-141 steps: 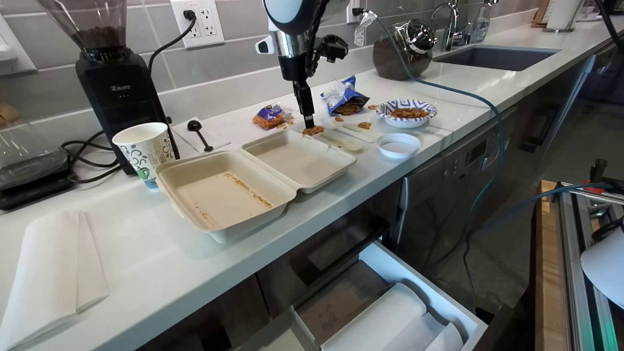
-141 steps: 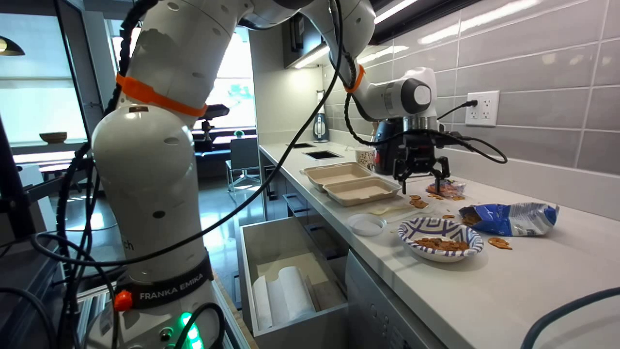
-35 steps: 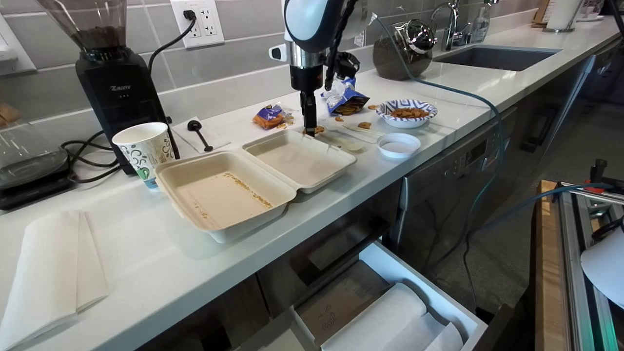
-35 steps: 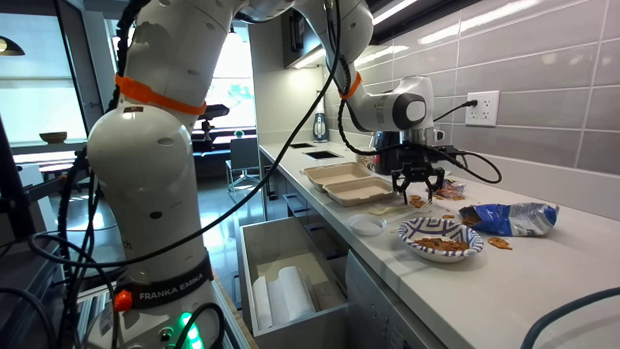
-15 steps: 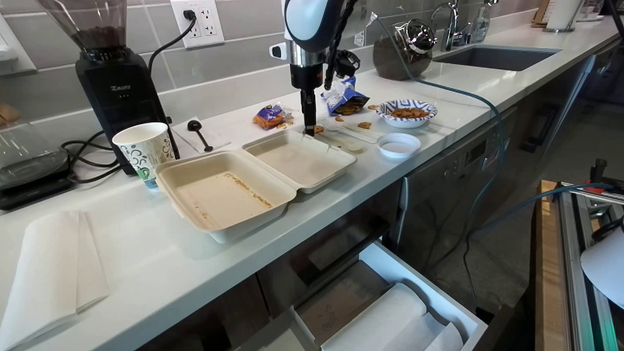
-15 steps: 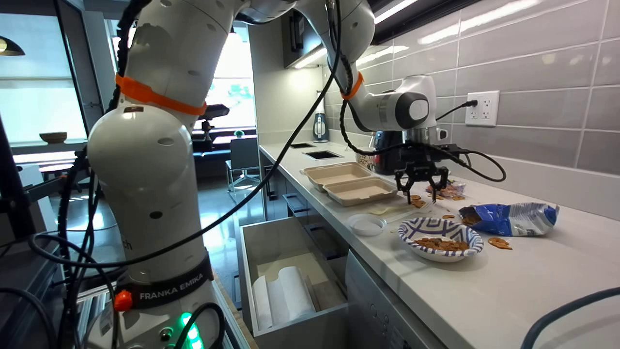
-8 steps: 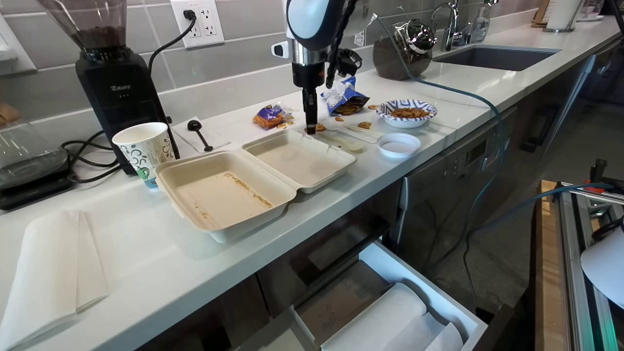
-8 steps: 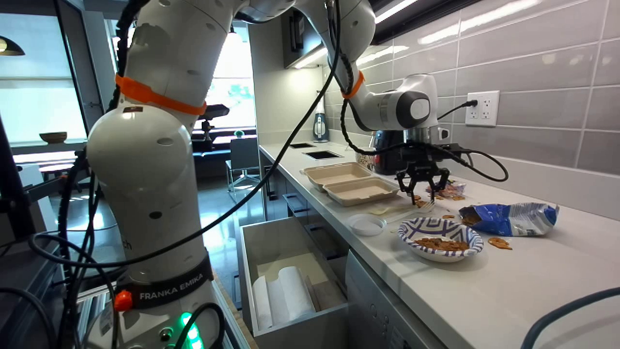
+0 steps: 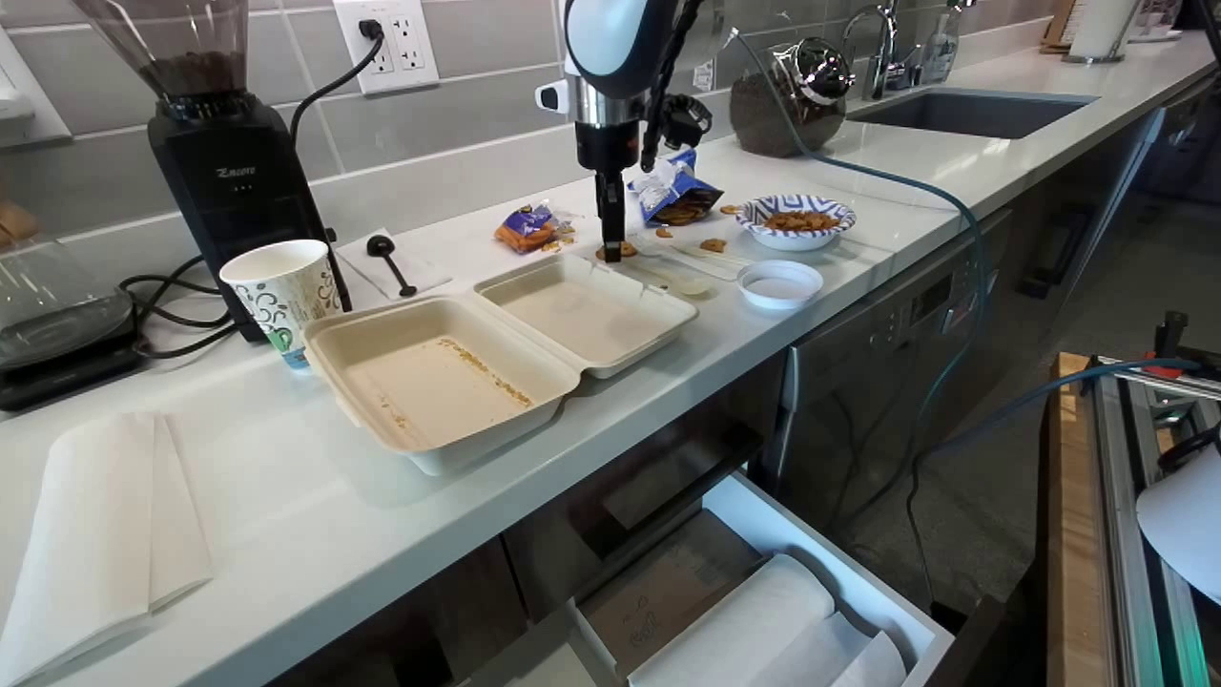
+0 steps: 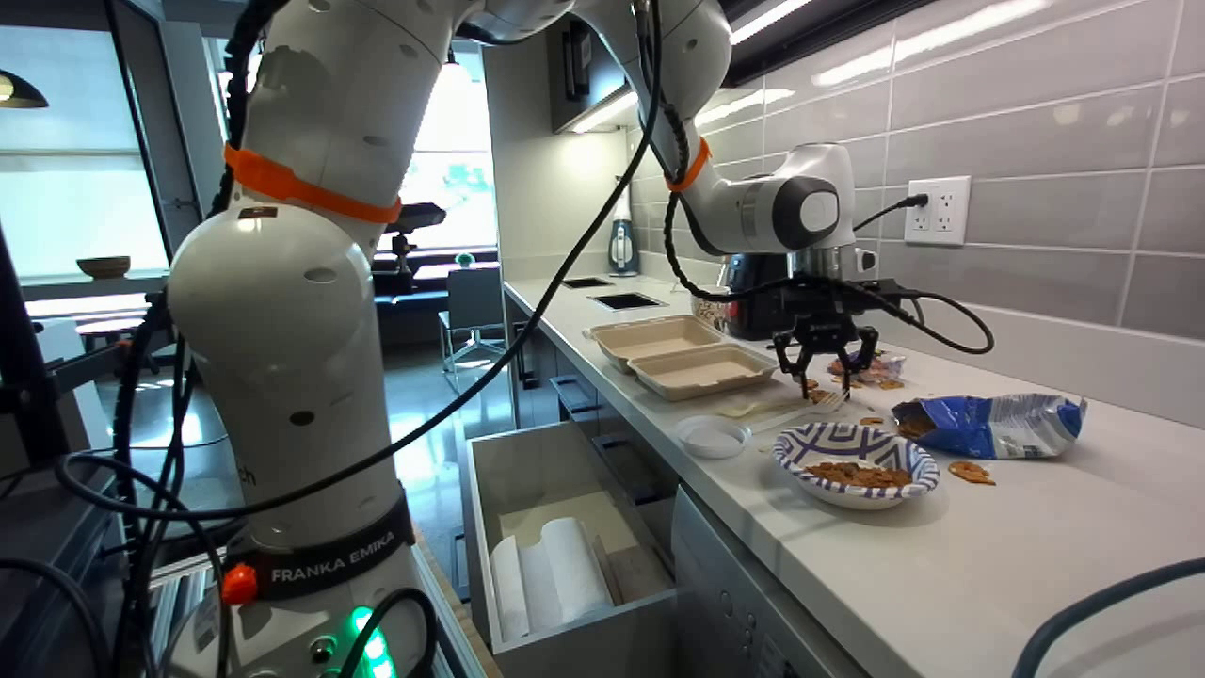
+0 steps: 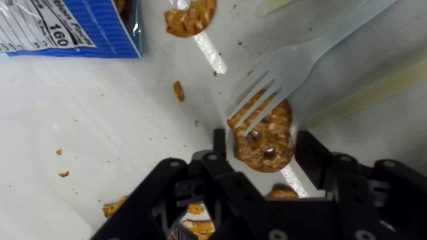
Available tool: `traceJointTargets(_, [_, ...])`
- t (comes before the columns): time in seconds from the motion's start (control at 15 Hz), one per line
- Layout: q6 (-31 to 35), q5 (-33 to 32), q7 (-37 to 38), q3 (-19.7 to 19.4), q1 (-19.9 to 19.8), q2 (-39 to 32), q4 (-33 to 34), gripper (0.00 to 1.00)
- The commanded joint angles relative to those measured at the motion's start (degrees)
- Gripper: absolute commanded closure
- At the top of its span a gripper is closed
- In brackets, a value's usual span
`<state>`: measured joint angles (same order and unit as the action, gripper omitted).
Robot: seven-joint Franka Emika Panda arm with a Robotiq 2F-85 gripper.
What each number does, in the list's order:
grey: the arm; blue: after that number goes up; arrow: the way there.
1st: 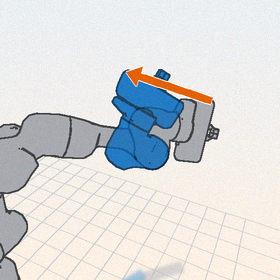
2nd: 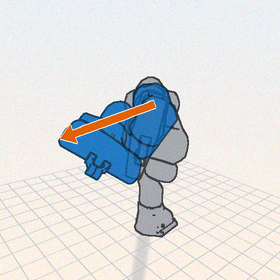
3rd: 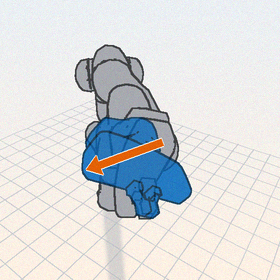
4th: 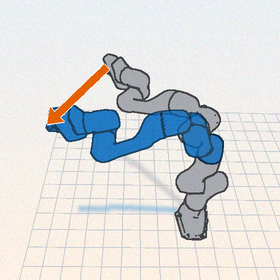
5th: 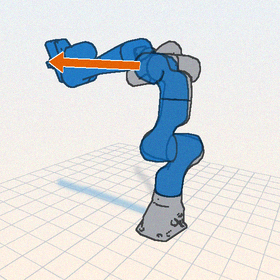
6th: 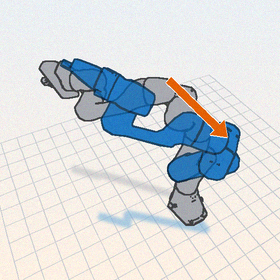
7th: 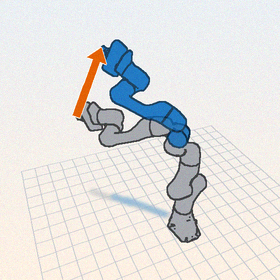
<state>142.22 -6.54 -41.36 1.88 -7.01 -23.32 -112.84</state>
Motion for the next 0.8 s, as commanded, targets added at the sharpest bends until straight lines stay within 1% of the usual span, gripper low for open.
traceJointTargets(0.0, [-0.7,-1.1,-0.2,-0.2,-0.1,0.6,-1.3,0.46])
traceJointTargets(0.2, [-0.8,-1.1,-0.3,-0.3,-0.1,0.6,-1.3,0.49])
traceJointTargets(0.67, [-1.0,-1.1,-0.3,-0.2,0.0,0.6,-1.1,0.48])
traceJointTargets(0.73, [-1.0,-1.1,-0.3,-0.2,0.0,0.6,-1.1,0.5])
